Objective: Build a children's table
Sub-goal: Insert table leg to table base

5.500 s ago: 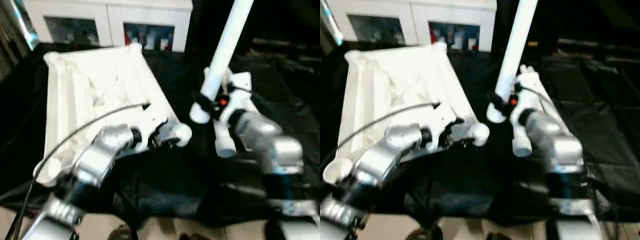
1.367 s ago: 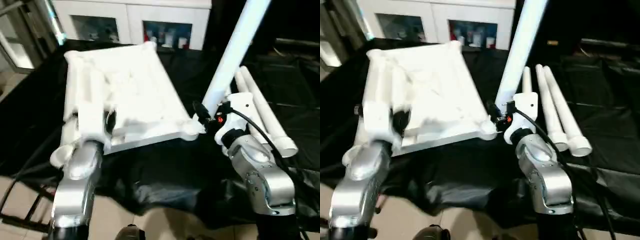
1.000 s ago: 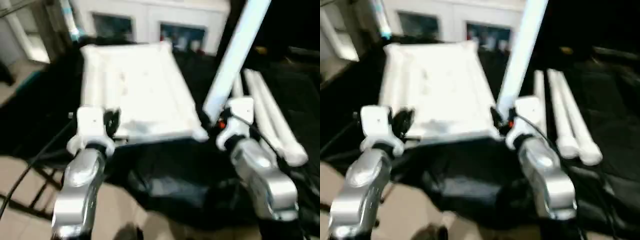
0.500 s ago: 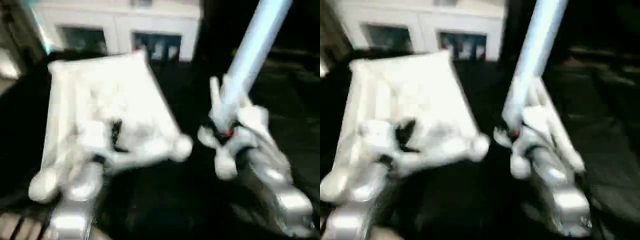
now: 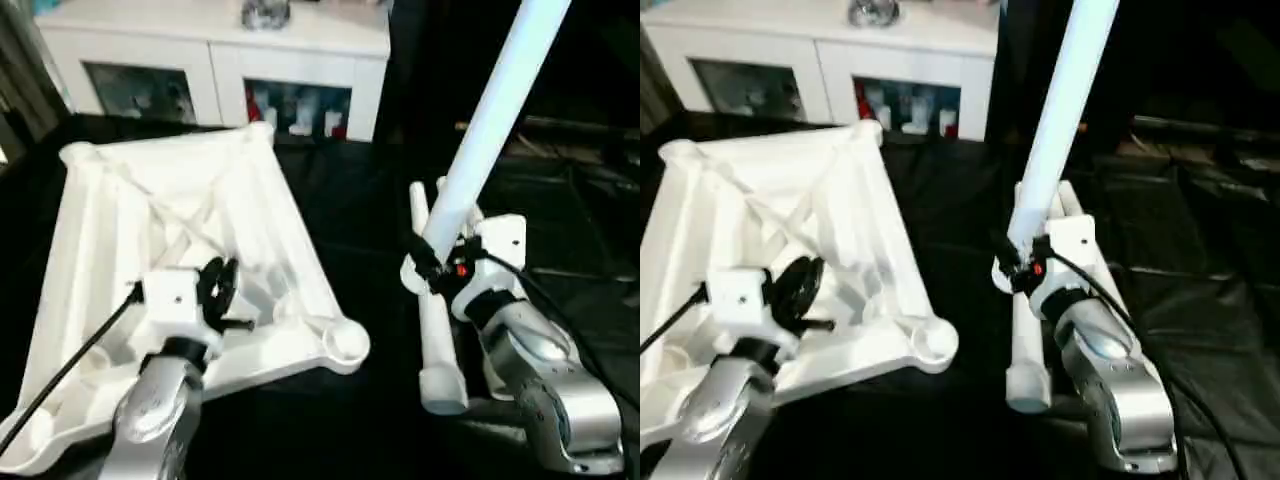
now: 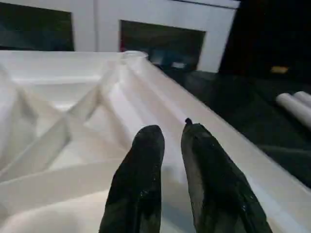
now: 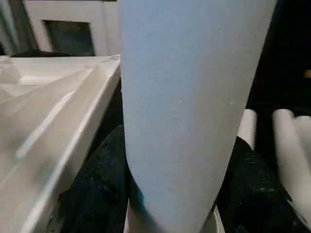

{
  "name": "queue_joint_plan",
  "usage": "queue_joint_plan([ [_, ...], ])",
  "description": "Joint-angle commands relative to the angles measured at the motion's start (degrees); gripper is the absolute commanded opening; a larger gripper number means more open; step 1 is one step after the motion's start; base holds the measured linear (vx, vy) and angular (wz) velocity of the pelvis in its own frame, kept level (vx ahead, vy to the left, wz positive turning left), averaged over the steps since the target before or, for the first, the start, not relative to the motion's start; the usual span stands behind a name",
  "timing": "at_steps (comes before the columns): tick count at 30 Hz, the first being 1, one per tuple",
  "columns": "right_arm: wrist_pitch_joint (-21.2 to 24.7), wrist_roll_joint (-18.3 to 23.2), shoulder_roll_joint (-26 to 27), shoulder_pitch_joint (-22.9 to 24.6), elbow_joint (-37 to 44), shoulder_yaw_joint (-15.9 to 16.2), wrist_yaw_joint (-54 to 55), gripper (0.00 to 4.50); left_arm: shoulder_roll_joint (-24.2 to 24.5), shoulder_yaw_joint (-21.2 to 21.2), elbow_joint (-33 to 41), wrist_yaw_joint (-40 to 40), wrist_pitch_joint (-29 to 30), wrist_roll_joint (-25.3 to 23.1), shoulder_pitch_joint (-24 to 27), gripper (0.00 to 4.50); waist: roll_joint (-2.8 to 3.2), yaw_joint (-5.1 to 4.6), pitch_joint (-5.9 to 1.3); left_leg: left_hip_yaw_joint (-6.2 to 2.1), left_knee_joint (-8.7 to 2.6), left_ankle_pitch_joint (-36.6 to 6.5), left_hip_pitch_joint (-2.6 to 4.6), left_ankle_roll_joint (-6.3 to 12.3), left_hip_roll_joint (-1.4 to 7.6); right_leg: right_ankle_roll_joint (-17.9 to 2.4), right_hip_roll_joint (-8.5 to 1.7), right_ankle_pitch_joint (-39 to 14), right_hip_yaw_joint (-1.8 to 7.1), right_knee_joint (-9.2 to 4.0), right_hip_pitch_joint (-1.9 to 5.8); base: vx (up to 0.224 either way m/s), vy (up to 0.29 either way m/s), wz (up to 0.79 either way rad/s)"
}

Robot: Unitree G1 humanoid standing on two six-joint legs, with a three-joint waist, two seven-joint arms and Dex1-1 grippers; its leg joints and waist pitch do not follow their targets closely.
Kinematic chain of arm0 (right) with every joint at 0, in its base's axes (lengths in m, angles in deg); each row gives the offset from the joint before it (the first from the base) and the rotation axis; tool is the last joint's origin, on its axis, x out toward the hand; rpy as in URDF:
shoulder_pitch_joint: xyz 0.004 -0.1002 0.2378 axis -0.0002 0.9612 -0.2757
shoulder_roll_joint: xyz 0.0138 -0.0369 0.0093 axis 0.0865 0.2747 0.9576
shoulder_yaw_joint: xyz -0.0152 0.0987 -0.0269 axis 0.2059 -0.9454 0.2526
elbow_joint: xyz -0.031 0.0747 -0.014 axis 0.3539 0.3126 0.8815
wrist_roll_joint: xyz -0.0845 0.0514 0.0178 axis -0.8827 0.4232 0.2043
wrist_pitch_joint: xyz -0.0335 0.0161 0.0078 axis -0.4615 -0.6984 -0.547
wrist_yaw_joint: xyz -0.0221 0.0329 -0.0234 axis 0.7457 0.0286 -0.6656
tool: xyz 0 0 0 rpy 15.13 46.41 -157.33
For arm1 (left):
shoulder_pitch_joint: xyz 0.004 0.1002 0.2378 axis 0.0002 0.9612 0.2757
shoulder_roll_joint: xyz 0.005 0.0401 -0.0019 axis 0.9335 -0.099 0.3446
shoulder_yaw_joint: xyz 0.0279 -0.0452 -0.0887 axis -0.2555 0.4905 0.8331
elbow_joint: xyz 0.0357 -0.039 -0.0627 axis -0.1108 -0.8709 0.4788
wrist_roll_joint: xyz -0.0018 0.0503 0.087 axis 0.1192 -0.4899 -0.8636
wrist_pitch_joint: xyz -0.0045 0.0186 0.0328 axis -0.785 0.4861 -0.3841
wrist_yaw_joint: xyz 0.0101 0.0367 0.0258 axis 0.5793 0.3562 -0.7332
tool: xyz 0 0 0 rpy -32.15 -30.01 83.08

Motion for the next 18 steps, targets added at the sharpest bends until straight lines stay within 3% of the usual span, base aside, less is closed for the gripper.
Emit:
queue_joint_plan([
  [1, -0.28, 1.78, -0.37, -0.29, -0.33, 0.79, -1.9, 1.9, 0.45, -0.66, 3.12, -0.71, 1.74, -1.56, 1.72, 0.91, 0.77, 0.2, -2.0, -0.77, -4.17, -0.61, -0.08, 0.26, 3.6, -0.58, -4.23, 17.62, 1.76, -4.49, 4.48, 0.0, 0.0, 0.0],
  [2, -0.27, 1.87, -0.43, -0.34, -0.4, 0.74, -2.02, 1.9, 0.55, -0.83, 3.24, -0.65, 1.9, -1.69, 1.71, 0.91, 1.45, 0.09, -1.21, -1.06, -5.25, -9.14, 0.24, 0.15, 5.12, -4.42, -4.41, 2.39, 1.64, -5.7, 4.12, -0.055, 0.013, 0.04],
  [3, -0.18, 2.61, -0.91, -0.92, -1.03, 0.34, -3.01, 1.9, 1.71, -2.32, 4.11, 0.07, 3.31, -2.89, 1.28, 0.91, 2.23, 0.23, -0.73, -0.88, -5.61, -15.77, 0.84, 0.06, 5.54, -7.14, -4.6, -9.33, 1.87, -6.65, 3.52, -0.055, 0.013, 0.04],
  [4, -0.26, 2.76, -1.02, -1.13, -1.26, 0.21, -3.26, 1.9, 2.08, -2.75, 4.03, 0.43, 3.46, -3.12, 0.89, 0.91, 1.93, 0.18, -0.63, -0.56, -5.63, -17.47, 1.12, 0.14, 5.64, -7.83, -4.74, -13.12, 1.96, -7.11, 3.28, -0.062, 0.031, 0.13],
  [5, -0.47, 3.49, -2.06, -2.57, -2.42, -0.94, -4.6, 1.9, 3.62, -4.99, 2.82, 2.54, 4.49, -3.76, -2.23, 0.91, 2.92, 0.25, -0.17, 0.01, -5.86, -21.6, 1.64, -0.62, 5.82, -8.49, -4.91, -21.26, 1.99, -8.12, 2.53, -0.07, 0.03, 0.14],
  [7, -0.24, 4.22, -2.8, -3.65, -2.98, -2.07, -5.3, 1.9, 4.22, -6.16, 1.91, 4.1, 5.33, -3.3, -4.59, 0.91, 2.53, 0.64, -0.06, 0.41, -5.86, -21.9, 1.86, -0.73, 5.7, -7.6, -5.09, -25.18, 2.04, -8.5, 2.35, -0.073, 0.028, 0.14],
  [8, 0.3, 5.25, -2.76, -4.49, -3.25, -3.19, -5.44, 1.9, 4.88, -6.81, 1.25, 6.26, 5.82, -1.83, -6.33, 1.1, 1.71, 0.94, 0.2, 1.22, -5.78, -19.24, 2.15, -0.08, 5.35, -5.74, -5.39, -30.02, 2.13, -9.02, 1.83, -0.074, 0.008, 0.15],
  [9, 0.8, 6.1, -2.54, -5.27, -3.62, -4.12, -5.4, 1.9, 5.56, -7.38, 0.62, 8.36, 5.85, -0.62, -7.75, 1.1, 2.03, 1.12, 0.18, 1.3, -5.8, -18.14, 2.16, -0.03, 5.37, -5.44, -5.61, -30.17, 2.1, -9.05, 1.74, -0.098, 0.007, 0.15],
  [10, 1.17, 6.83, -2.24, -6.32, -4.31, -5.03, -5.29, 1.9, 6.31, -7.99, -0.57, 11.46, 5.1, 1.21, -9.64, 1.27, 1.75, 0.92, 0.38, 1.28, -6.29, -15.68, 1.31, 0.14, 5.54, -5.24, -5.74, -28.91, 1.85, -8.86, 2.26, -0.06, -0.004, 0.07],
  [11, 1.05, 6.37, -2.02, -6.63, -4.49, -5.01, -4.78, 1.9, 7.02, -8.55, -1.71, 13.71, 5.66, 2.36, -10.53, 1.27, 1.93, 0.89, 0.23, 1.39, -6.46, -14.71, 1.09, -0.11, 5.67, -5.33, -5.64, -27.34, 1.75, -8.72, 2.42, 0.0, 0.0, 0.0],
  [12, 0.99, 6.07, -2.05, -6.77, -4.47, -5.04, -4.49, 1.9, 7.31, -9.01, -2.3, 14.96, 6.29, 3.02, -11.06, 1.3, 2.4, 0.54, 0.34, 1.47, -6.87, -16.63, 0.79, -1.08, 5.7, -5.49, -5.41, -23.93, 1.59, -8.48, 2.41, 0.0, 0.0, 0.0],
  [13, 1.1, 6.03, -2.17, -7.0, -4.03, -4.41, -4.86, 1.9, 8.1, -10.03, -3.0, 17.09, 7.28, 3.42, -11.62, 1.37, 2.4, 0.54, 0.34, 1.47, -6.87, -16.63, 0.79, -1.08, 5.7, -5.49, -5.41, -23.93, 1.59, -8.48, 2.41, 0.0, 0.0, 0.0],
  [14, 1.14, 6.07, -2.25, -7.05, -3.89, -4.26, -5.01, 1.9, 8.29, -10.35, -3.13, 17.59, 7.55, 3.45, -11.76, 1.49, 2.99, 0.59, 0.52, 1.31, -6.96, -17.37, 0.68, -1.46, 5.66, -5.53, -5.45, -23.33, 1.64, -8.29, 2.34, 0.0, 0.0, 0.0],
  [15, 1.29, 6.41, -2.59, -7.16, -3.26, -3.59, -5.76, 1.9, 9.49, -12.12, -3.41, 20.02, 8.27, 3.37, -11.96, 1.6, 2.76, 0.3, -0.09, 1.4, -6.73, -17.09, 0.84, -1.53, 5.7, -6.45, -5.48, -19.8, 1.86, -7.92, 2.64, 0.0, 0.0, 0.0],
  [16, 1.27, 6.34, -2.72, -7.26, -3.14, -3.27, -5.95, 1.9, 10.08, -12.75, -3.3, 21.03, 9.2, 3.69, -11.9, 1.66, 2.67, 0.31, -0.13, 1.45, -6.76, -15.77, 0.63, -1.22, 5.72, -6.88, -5.51, -18.18, 1.83, -7.83, 2.79, 0.0, 0.0, 0.0],
  [17, 1.23, 6.25, -2.98, -7.44, -2.94, -2.8, -6.34, 1.9, 11.54, -14.26, -2.68, 23.29, 11.44, 4.44, -11.53, 1.69, 1.85, 0.08, -0.75, 1.86, -6.25, -10.07, 0.3, 0.45, 5.77, -8.57, -5.5, -12.53, 1.86, -7.21, 3.08, 0.0, 0.0, 0.0],
  [18, 1.26, 6.34, -3.06, -7.5, -2.95, -2.74, -6.45, 1.9, 12.03, -14.67, -2.54, 23.95, 11.81, 4.64, -11.48, 1.69, 2.12, 0.03, -0.85, 1.89, -6.08, -7.83, 0.09, 1.04, 5.75, -9.31, -5.53, -10.11, 1.87, -6.85, 3.15, 0.068, -0.02, -0.01],
])
